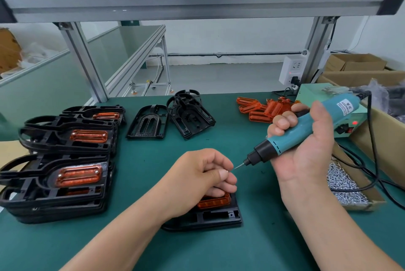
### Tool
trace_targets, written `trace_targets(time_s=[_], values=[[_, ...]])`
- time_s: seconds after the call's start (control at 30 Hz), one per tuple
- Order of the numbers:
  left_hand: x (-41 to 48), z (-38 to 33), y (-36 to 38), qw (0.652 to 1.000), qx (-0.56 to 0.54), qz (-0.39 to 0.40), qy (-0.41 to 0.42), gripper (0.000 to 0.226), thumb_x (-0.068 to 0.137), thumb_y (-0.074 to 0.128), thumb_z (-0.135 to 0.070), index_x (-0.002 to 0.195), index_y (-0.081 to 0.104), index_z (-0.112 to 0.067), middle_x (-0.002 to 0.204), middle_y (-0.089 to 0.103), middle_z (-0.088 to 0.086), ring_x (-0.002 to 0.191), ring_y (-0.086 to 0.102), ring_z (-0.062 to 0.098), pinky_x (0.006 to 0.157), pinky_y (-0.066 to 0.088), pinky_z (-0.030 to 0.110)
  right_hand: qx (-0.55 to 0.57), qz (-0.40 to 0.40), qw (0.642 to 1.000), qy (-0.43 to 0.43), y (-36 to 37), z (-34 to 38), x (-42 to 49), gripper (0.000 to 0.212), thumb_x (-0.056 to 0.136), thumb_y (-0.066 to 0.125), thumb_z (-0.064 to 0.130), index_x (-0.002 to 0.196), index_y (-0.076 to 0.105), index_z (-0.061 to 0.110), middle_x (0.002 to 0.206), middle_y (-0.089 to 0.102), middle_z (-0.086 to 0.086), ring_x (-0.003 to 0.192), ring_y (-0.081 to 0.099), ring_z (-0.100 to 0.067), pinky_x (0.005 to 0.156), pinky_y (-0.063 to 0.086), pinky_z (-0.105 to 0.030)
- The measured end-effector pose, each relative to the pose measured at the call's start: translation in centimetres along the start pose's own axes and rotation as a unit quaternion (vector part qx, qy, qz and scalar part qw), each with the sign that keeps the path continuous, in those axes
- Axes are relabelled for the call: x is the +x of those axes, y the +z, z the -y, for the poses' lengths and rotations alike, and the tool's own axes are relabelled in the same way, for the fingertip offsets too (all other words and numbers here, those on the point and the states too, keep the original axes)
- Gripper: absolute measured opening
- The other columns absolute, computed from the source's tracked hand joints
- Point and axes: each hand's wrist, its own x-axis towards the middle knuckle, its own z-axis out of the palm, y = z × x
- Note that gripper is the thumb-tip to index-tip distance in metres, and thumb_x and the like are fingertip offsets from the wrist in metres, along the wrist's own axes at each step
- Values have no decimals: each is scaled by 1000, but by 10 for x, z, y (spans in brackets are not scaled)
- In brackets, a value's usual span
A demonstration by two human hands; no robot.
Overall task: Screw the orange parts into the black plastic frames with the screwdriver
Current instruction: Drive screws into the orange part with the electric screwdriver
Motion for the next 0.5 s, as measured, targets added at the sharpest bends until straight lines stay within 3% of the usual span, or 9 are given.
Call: trace_targets(time_s=[0.5], values=[[-1,1,3,997,-72,34,3,15,106,57,-3,115,67,-9,104,79,12,101,78,28,84,64,33,-6,-8,1000,5,-1,-3,-1,25,102,59,33,87,61,13,71,48,0,61,52,-14,55,45,-23]])
